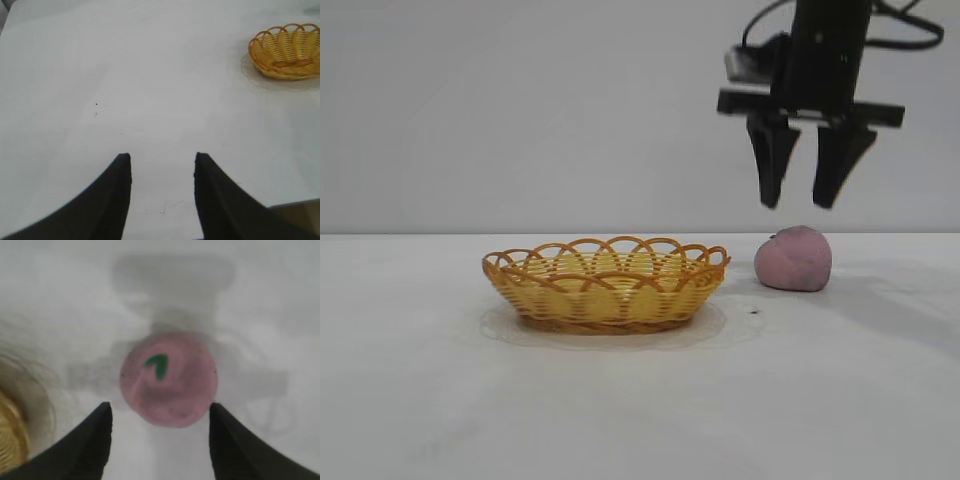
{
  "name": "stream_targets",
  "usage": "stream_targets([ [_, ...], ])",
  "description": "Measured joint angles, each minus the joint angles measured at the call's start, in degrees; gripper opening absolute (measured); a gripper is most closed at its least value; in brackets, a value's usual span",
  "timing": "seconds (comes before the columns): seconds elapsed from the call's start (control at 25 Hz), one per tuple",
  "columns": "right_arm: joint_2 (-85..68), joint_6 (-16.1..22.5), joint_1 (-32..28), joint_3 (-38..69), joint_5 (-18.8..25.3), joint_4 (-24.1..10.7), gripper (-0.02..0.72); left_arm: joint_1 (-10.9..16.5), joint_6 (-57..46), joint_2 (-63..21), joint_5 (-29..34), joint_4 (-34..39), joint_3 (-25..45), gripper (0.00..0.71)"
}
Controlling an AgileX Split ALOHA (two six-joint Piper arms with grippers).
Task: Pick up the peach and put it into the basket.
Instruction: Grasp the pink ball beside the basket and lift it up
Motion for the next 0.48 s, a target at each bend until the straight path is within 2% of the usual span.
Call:
stream_targets([
  [0.08,2.7,0.0,0.0,0.0,-1.8,-0.5,0.167,1.6,0.0,-0.1,0.0,0.0,0.0,0.258],
  [0.16,3.4,0.0,0.2,0.0,-2.6,-0.4,0.07,3.9,0.0,-0.1,0.0,0.0,0.0,0.258],
  [0.2,3.0,-0.3,0.5,-0.2,-2.9,-0.3,0.046,4.9,0.0,-0.1,0.0,0.0,0.0,0.258],
  [0.24,2.1,-0.9,1.2,-0.3,-3.0,-0.2,0.06,5.9,0.0,-0.1,0.0,0.0,0.0,0.258],
  [0.28,0.9,-1.6,2.3,-0.3,-3.2,0.0,0.0,7.0,0.0,-0.1,0.0,0.0,0.0,0.258],
  [0.36,-1.9,-2.6,5.3,-0.1,-3.8,0.0,0.0,8.5,0.0,-0.1,0.0,0.0,0.0,0.258],
  [0.48,-8.1,-3.2,11.1,0.0,-5.5,0.7,0.0,9.4,0.0,-0.1,0.0,0.0,0.0,0.258],
])
